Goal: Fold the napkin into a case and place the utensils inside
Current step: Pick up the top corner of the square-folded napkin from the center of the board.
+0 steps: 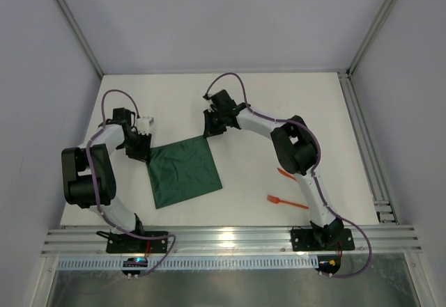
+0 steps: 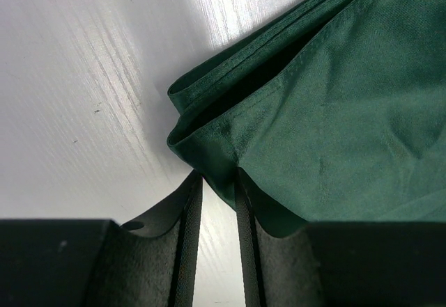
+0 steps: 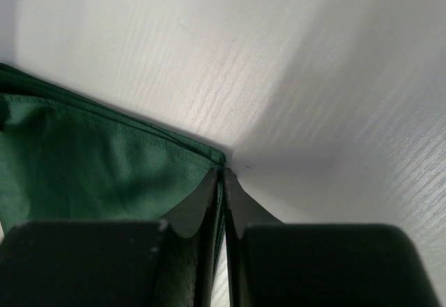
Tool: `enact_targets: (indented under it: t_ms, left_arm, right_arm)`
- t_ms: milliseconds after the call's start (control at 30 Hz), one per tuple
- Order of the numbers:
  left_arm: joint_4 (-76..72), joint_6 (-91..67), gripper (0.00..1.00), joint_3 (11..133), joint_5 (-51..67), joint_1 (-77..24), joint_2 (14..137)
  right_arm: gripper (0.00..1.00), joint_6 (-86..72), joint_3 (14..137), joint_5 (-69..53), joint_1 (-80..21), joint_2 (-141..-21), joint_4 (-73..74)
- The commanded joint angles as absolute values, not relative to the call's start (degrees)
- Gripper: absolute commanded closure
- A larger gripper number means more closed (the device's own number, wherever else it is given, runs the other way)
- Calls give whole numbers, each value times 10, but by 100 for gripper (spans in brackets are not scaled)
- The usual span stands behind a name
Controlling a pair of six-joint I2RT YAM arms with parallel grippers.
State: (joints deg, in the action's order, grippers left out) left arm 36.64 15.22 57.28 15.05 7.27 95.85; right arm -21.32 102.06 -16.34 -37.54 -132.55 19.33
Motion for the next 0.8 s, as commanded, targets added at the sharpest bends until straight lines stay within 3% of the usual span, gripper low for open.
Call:
enact_targets:
  t_ms: [0, 133, 400, 767]
  left_arm:
    - [349, 153, 73, 570, 161, 76, 959]
    - [347, 158, 73, 570, 161, 75, 955]
    - [350, 160, 74, 570, 161, 76, 951]
    - [349, 162, 71, 571, 152, 75, 940]
  right_arm:
    - [91, -216, 1044, -171, -380, -1329, 189]
    - [96, -216, 1043, -178, -381, -1325, 188]
    - [96, -209, 1037, -170, -387, -1286, 182]
    - [79, -207, 1043, -171, -388, -1301, 185]
